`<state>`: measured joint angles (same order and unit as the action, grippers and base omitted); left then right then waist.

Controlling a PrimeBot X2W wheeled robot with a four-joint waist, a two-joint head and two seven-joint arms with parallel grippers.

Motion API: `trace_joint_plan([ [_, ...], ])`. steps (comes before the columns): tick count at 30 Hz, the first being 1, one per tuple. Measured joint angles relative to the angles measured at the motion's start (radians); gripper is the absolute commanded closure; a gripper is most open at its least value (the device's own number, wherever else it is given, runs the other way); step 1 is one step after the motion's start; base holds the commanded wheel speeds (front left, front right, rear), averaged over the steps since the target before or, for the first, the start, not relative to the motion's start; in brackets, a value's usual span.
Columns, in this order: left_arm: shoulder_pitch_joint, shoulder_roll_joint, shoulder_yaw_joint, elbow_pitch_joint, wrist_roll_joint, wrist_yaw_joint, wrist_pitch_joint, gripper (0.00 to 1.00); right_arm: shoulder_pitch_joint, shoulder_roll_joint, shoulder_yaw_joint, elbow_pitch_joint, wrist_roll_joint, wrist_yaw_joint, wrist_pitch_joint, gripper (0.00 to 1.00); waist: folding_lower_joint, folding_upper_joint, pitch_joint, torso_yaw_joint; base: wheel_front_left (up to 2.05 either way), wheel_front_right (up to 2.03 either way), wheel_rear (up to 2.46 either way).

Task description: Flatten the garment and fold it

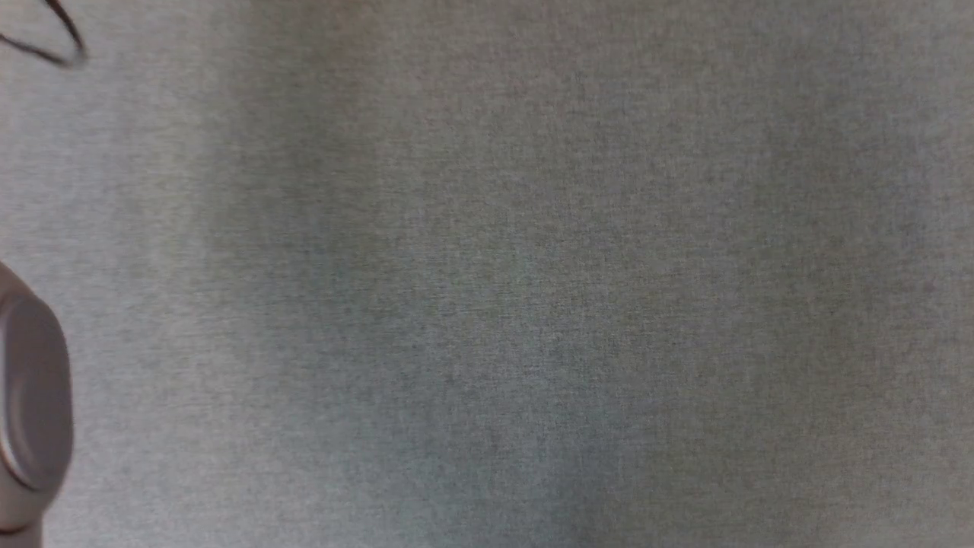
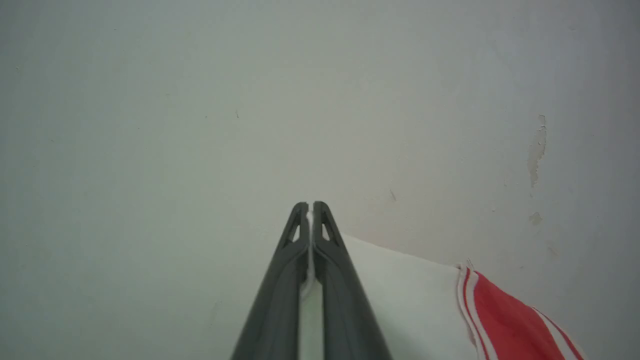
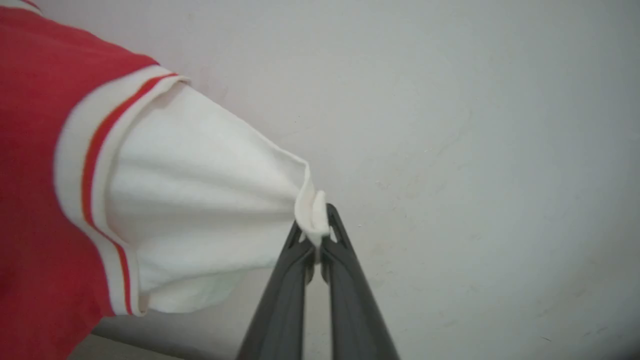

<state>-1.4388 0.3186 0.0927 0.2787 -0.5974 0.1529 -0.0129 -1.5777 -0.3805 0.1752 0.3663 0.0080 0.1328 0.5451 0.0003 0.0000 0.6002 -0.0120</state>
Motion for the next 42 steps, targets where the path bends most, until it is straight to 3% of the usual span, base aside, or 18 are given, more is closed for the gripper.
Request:
trace_joint_plan([
  [6, -0.102, -0.002, 0.007, 0.044, -0.001, -0.036, -0.109, 1.0, -0.114, 0.039, -0.045, 0.045, -0.094, 0.0, -0.187, 1.0, -0.0001, 0.0, 0.036, -0.013, 0.0, 0.0, 0.0],
  [11, -0.059, 0.003, -0.034, 0.126, 0.005, -0.089, -0.109, 1.0, -0.091, 0.054, -0.027, 0.134, -0.094, 0.0, -0.237, 1.0, -0.0004, 0.0, 0.024, -0.004, 0.0, 0.0, 0.0],
  [19, 0.202, 0.039, -0.109, 0.241, 0.056, -0.155, -0.093, 1.0, 0.163, 0.037, 0.087, 0.226, 0.035, 0.0, -0.303, 1.0, -0.0003, 0.0001, -0.022, 0.004, 0.0, 0.0, 0.0],
  [24, 0.438, 0.045, -0.146, 0.244, 0.034, -0.206, -0.001, 1.0, 0.378, 0.005, 0.145, 0.193, 0.156, 0.0, -0.317, 1.0, -0.0004, 0.0, -0.08, 0.008, 0.0, 0.0, 0.0],
  [30, 0.78, 0.044, -0.161, 0.089, -0.015, -0.205, 0.101, 1.0, 0.717, -0.018, 0.117, 0.041, 0.324, 0.0, -0.265, 1.0, -0.0006, 0.0, -0.178, 0.015, 0.0, 0.0, 0.0],
  [35, 1.074, 0.024, -0.175, -0.105, -0.059, -0.164, 0.203, 1.0, 1.032, -0.018, -0.013, -0.129, 0.384, 0.0, -0.192, 1.0, -0.0007, 0.0, -0.266, 0.026, 0.0, 0.0, 0.0],
  [42, 1.415, 0.003, -0.165, -0.285, -0.102, -0.078, 0.27, 1.0, 1.398, 0.115, -0.201, -0.332, 0.341, 0.0, -0.1, 1.0, -0.0008, 0.0, -0.374, 0.04, 0.0, 0.0, 0.0],
])
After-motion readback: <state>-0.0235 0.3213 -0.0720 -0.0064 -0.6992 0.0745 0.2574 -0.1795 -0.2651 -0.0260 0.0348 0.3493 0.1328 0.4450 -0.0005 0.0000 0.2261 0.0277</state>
